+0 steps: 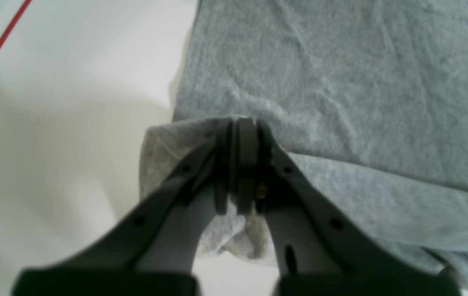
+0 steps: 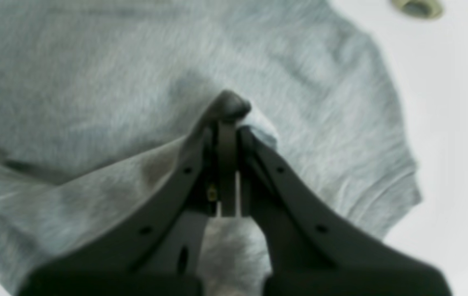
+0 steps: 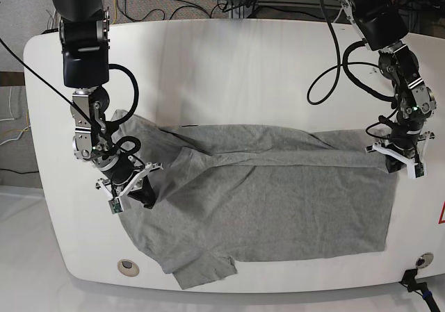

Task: Fold the T-shirt properly
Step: 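Lift both edges and fold them across the shirt toward the collar, then open both grippers and raise them off the folded shirt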

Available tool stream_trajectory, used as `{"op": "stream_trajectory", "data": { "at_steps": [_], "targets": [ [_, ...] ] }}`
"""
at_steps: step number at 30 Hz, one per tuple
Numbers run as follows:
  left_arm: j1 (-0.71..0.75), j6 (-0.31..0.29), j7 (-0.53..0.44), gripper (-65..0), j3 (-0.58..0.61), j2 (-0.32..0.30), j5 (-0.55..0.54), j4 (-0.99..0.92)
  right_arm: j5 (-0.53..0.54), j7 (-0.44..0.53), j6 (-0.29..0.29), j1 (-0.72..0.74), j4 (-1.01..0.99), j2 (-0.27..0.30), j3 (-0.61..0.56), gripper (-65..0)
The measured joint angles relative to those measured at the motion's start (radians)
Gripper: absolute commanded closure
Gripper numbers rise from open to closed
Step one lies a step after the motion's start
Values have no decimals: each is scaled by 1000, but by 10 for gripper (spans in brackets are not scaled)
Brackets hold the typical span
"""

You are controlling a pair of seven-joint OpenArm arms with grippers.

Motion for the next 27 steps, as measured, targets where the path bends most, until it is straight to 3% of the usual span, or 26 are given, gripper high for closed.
{"op": "stream_trajectory", "data": {
  "at_steps": [12,15,20,21,23,27],
  "targets": [
    [-32,-6,-51,-31,2,-3,1,0,2,50,0,49,-115,-2,-2,0],
    [-32,-6,-51,-128,2,-3,4,0,2,52,0,50,-115,-4,-2,0],
    [-44,-3,-55,-378,2,-6,7,-54,-63,52,0,57,-117,-9,-1,0],
    [-51,-2,-50,-428,2,-5,9,-72,-90,55,-2,59,-117,-18,0,-35],
    [-61,-3,-51,-491,3,-13,10,-108,-134,55,-6,59,-117,-36,-2,-179],
    [-53,0,-66,-513,3,-66,11,-140,-177,78,-4,53,-116,-31,-1,-455]
  ]
}}
